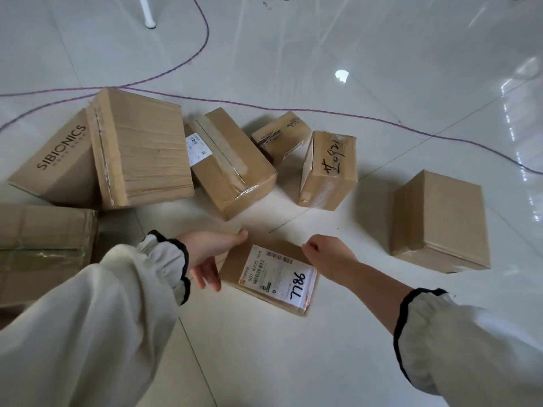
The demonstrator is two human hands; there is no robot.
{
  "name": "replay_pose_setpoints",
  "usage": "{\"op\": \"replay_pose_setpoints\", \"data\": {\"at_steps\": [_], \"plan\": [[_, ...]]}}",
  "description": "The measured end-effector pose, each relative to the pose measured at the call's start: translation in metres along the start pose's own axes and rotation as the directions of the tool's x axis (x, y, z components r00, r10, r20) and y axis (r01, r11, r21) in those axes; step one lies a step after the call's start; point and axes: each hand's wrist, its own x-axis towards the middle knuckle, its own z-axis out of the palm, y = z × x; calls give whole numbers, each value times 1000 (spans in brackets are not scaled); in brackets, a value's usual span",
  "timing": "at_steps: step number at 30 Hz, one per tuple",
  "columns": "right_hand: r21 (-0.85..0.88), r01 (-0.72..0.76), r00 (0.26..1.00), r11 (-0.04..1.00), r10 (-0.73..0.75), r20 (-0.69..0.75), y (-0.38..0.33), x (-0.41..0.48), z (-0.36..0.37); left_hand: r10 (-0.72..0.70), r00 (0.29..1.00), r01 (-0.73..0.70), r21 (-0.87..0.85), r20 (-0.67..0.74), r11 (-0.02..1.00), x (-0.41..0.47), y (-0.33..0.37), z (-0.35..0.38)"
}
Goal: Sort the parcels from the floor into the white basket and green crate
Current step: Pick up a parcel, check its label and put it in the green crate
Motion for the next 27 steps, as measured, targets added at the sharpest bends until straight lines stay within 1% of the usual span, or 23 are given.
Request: {"op": "replay_pose_setpoints", "data": {"at_steps": [1,3,4,6,8,10,12,13,14,16,17,18,20,22,24,27], "plan": [[-29,-15,1000,999,15,4,1,-1,1,38,999,-38,-34,2,999,2,3,1],[-54,-50,998,997,52,28,3,-2,0,124,990,-125,-17,-65,992,8,14,4],[-34,-74,996,997,76,55,4,-3,-1,153,983,-154,-2,-102,988,10,20,5],[40,-116,986,992,110,128,8,-5,-3,218,955,-219,17,-202,975,14,33,5],[149,-185,964,972,149,222,9,-6,-2,334,899,-332,56,-283,942,16,42,6],[282,-291,922,914,189,338,8,-6,0,455,835,-456,73,-308,887,16,47,9],[346,-351,886,870,189,424,7,-5,1,533,795,-543,54,-290,838,17,46,13],[355,-359,882,863,189,432,6,-4,0,539,796,-549,43,-276,834,19,43,14],[358,-354,891,864,196,409,7,-2,0,525,812,-537,25,-257,843,20,38,15],[383,-330,929,863,225,293,7,2,-2,466,868,-479,-46,-171,876,24,27,16],[439,-326,939,838,234,250,8,4,-3,442,890,-451,-73,-114,890,25,22,16],[512,-330,941,793,234,245,8,5,-4,429,901,-434,-91,-72,896,26,18,15],[635,-346,936,691,204,288,5,7,-4,435,899,-438,-117,-47,892,29,14,16],[694,-349,933,629,168,317,3,8,-4,451,891,-453,-140,-49,880,29,14,15],[719,-337,938,608,155,309,1,10,-5,452,891,-452,-167,-39,876,28,17,12],[736,-317,948,599,174,267,0,11,-14,457,889,-451,-210,-22,867,19,19,7]]}}
